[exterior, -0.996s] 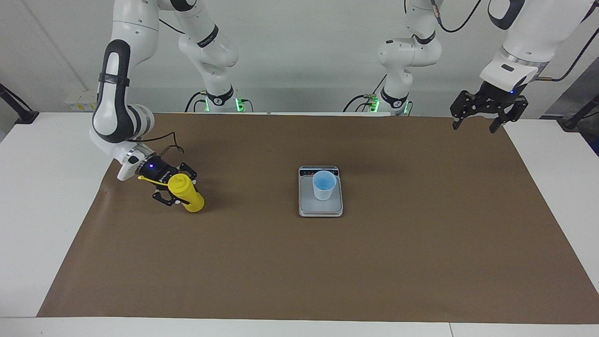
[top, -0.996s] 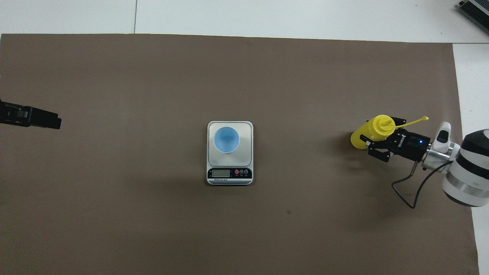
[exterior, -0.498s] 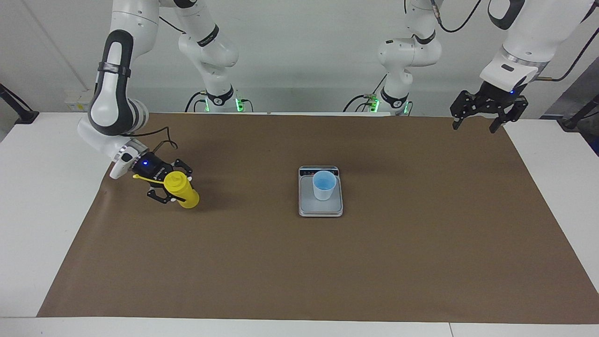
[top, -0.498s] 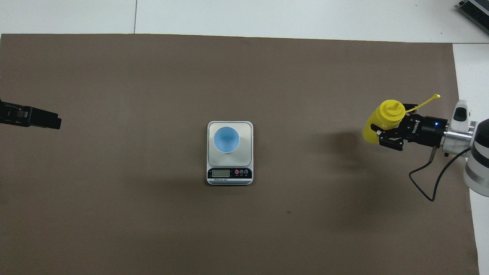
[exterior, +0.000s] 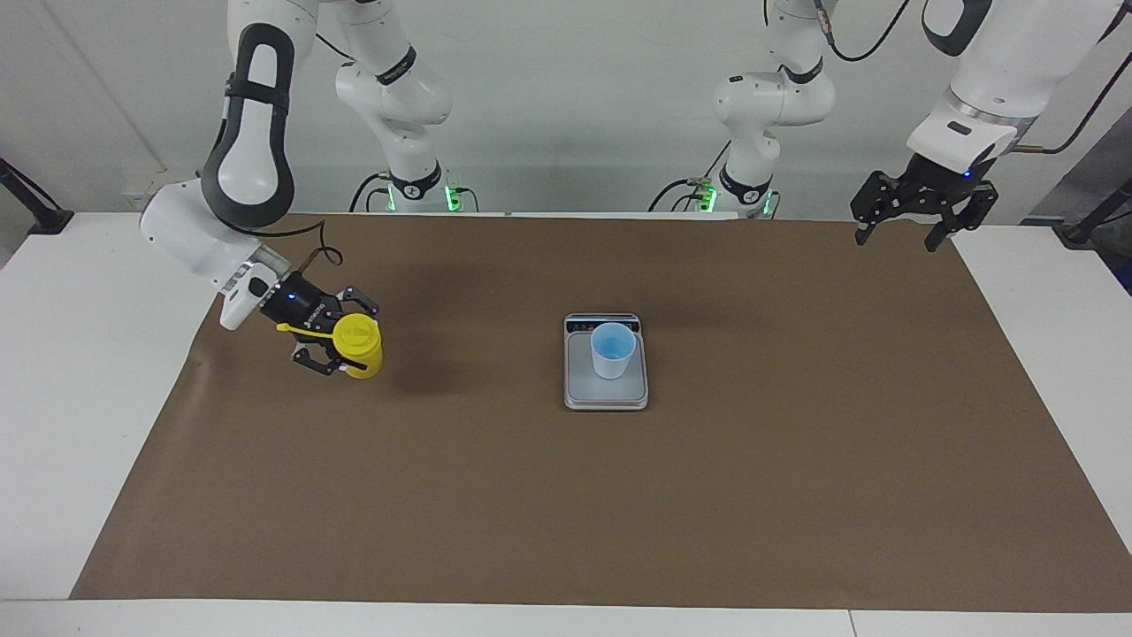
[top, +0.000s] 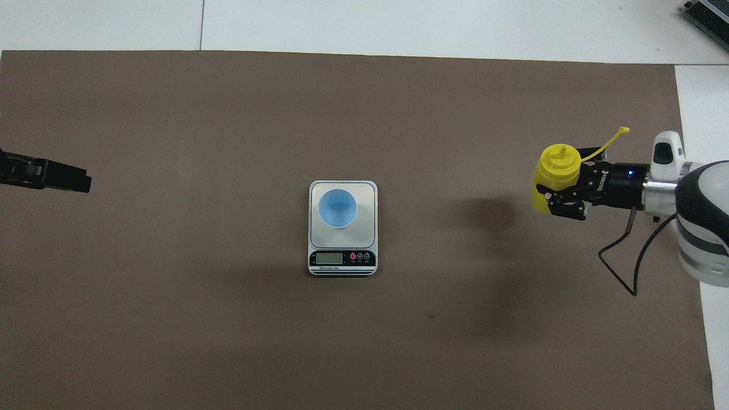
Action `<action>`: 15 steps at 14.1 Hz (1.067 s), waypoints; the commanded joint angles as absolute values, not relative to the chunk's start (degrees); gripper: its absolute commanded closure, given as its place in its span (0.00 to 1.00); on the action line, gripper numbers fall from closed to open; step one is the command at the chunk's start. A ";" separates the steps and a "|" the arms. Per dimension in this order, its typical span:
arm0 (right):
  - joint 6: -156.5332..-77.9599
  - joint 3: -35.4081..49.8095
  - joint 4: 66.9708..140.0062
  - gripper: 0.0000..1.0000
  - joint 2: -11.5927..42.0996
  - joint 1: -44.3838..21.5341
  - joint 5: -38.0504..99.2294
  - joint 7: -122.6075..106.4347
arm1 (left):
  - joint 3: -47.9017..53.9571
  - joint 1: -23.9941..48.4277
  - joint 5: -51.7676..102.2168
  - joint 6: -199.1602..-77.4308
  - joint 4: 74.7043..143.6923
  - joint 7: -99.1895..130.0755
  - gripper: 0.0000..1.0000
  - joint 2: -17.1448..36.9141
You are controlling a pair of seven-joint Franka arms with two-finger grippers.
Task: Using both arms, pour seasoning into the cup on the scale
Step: 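Carry the yellow bottle with the right gripper above the blue cup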
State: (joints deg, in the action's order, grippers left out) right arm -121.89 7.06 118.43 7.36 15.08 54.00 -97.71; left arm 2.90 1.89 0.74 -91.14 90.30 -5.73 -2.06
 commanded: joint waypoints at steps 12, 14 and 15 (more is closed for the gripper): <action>-137.44 7.38 117.86 1.00 5.80 1.60 37.38 -87.31 | 3.08 1.14 1.58 -90.53 91.58 -6.06 0.00 -3.43; -140.09 7.30 117.95 1.00 5.80 -2.96 31.49 -78.89 | 3.08 1.14 1.58 -90.53 91.58 -6.06 0.00 -3.43; -140.18 7.21 117.95 1.00 5.80 -4.73 27.20 -72.57 | 3.08 1.14 1.58 -90.53 91.58 -6.06 0.00 -3.43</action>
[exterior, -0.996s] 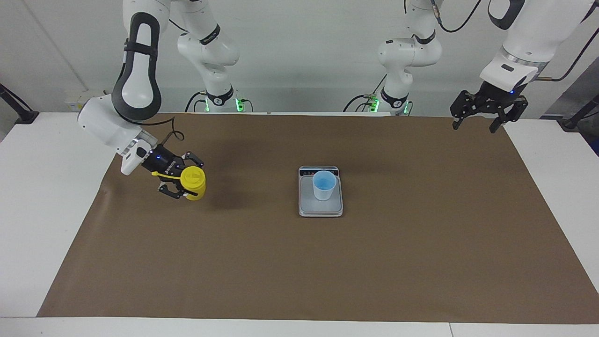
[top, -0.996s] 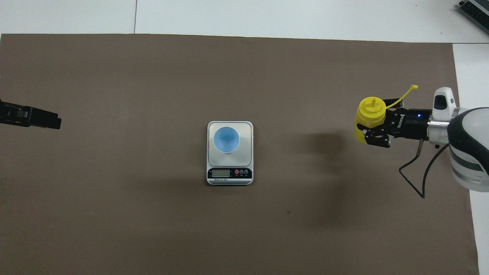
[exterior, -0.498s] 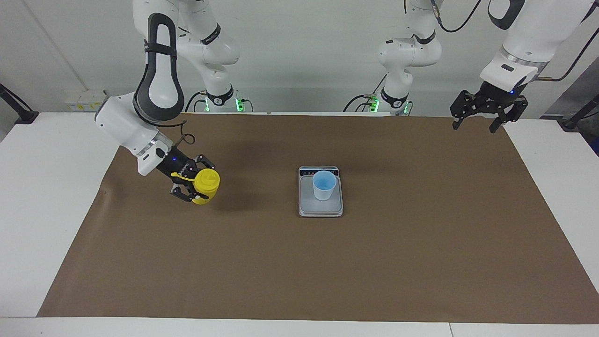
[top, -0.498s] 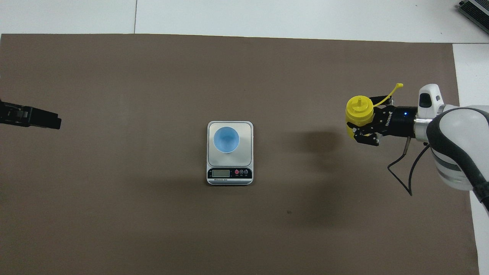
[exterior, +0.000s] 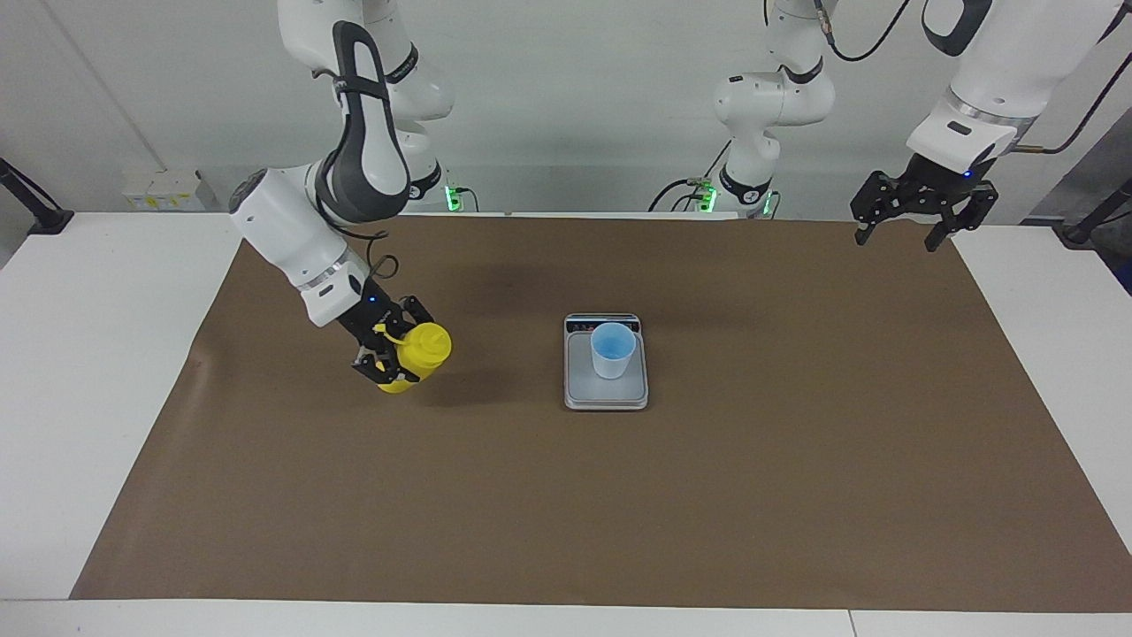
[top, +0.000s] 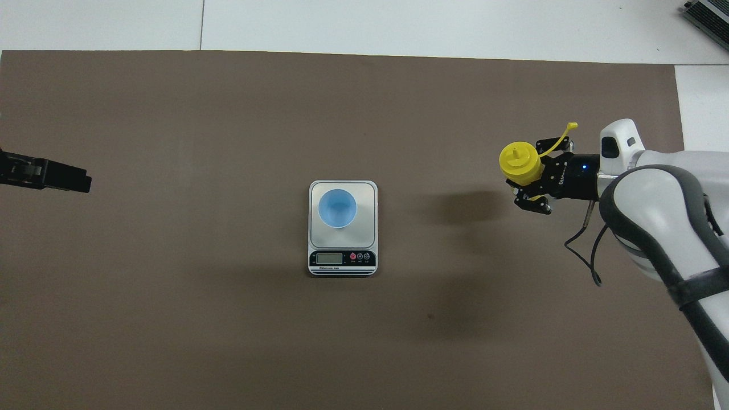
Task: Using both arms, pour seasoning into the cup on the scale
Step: 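Carry the yellow bottle with the right gripper above the blue cup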
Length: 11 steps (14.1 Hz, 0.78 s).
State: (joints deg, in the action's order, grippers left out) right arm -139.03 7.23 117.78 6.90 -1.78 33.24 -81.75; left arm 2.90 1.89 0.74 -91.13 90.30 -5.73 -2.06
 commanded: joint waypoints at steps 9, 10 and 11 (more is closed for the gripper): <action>-139.66 7.38 113.83 1.00 6.33 -16.16 -10.86 -44.83 | 3.08 1.14 1.67 -90.53 91.58 -6.06 0.00 -3.43; -139.31 7.47 112.08 1.00 6.85 -17.13 -15.07 -44.22 | 3.08 1.14 1.58 -90.53 91.58 -6.06 0.00 -3.43; -137.91 7.47 109.97 1.00 7.90 -17.40 -16.07 -42.56 | 3.08 1.14 1.58 -90.53 91.58 -6.06 0.00 -3.43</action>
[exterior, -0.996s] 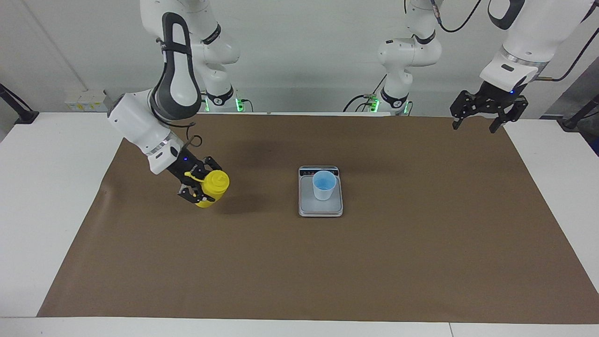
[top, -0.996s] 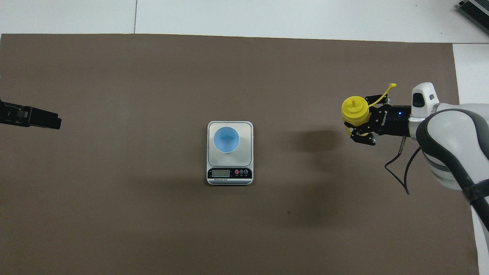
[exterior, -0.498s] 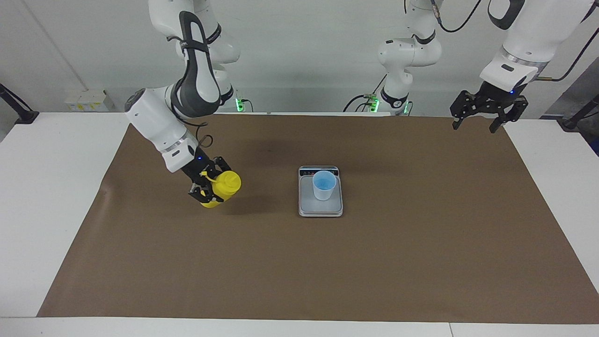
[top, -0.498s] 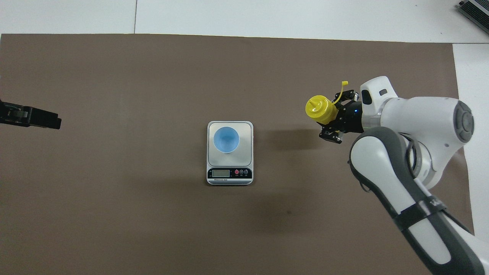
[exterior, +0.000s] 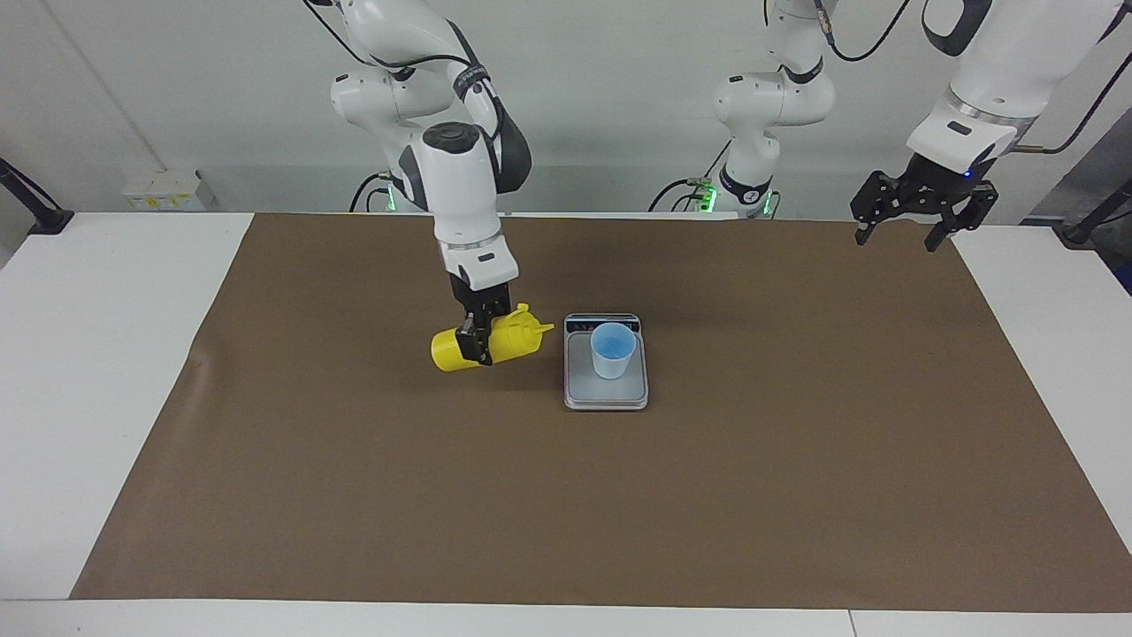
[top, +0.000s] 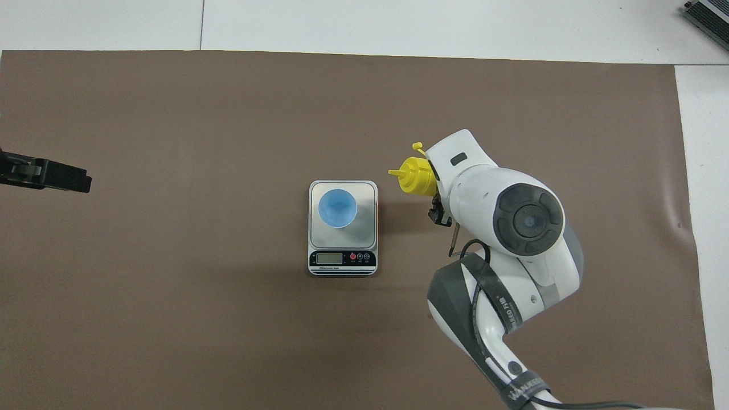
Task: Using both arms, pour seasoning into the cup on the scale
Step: 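Carry the yellow bottle with the right gripper above the blue cup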
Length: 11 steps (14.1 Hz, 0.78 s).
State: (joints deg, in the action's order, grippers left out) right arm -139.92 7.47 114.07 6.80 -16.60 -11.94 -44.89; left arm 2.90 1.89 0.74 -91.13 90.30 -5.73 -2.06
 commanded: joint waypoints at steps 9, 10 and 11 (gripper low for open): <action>-132.81 7.38 101.43 1.00 14.76 -25.12 -28.64 -39.73 | 3.08 1.14 1.58 -90.53 91.58 -6.06 0.00 -3.43; -130.89 7.38 100.90 1.00 15.20 -25.57 -31.87 -39.73 | 3.08 1.14 1.58 -90.53 91.58 -6.06 0.00 -3.43; -128.87 7.47 100.64 1.00 15.38 -26.53 -37.21 -39.81 | 3.08 1.14 1.58 -90.53 91.58 -6.06 0.00 -3.43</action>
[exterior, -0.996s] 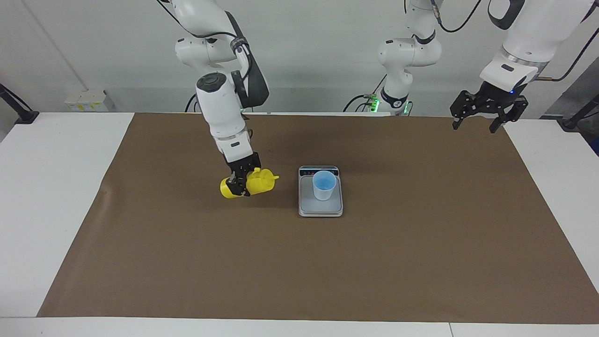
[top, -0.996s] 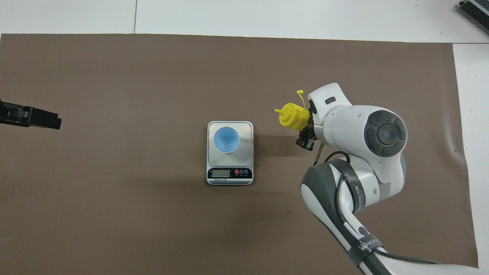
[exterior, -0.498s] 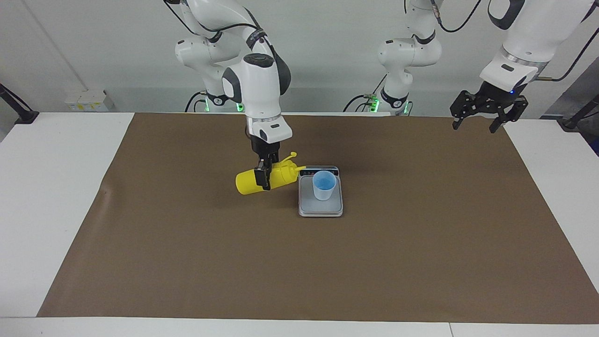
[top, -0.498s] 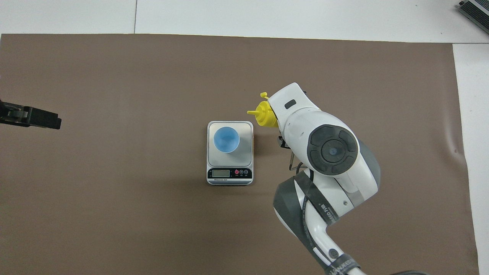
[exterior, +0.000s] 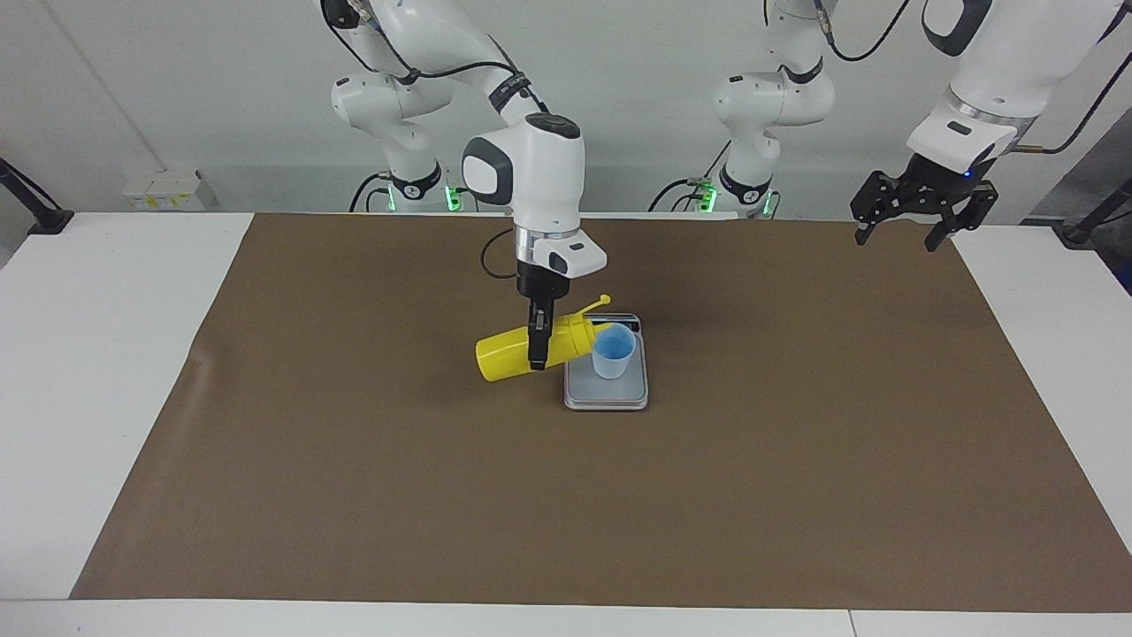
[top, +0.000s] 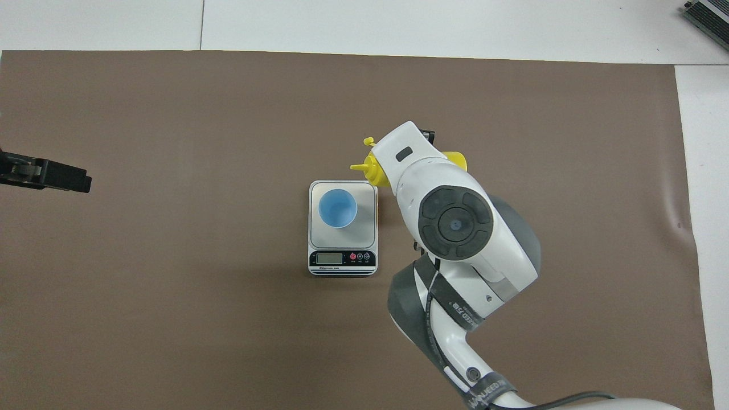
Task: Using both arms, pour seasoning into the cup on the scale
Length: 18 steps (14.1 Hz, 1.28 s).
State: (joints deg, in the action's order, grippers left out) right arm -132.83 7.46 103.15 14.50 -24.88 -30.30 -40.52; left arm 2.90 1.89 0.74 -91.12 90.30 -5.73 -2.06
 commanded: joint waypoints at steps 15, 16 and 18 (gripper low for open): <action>-113.20 7.47 97.65 1.00 21.18 -34.54 -56.95 -36.04 | 3.08 1.14 1.58 -90.53 91.58 -6.06 0.00 -3.43; -112.68 7.47 97.73 1.00 21.18 -34.54 -57.04 -36.04 | 3.08 1.14 1.67 -90.53 91.58 -6.06 0.00 -3.43; -109.70 7.47 97.73 1.00 21.18 -34.80 -58.09 -36.12 | 3.08 1.14 1.58 -90.53 91.58 -6.06 0.00 -3.43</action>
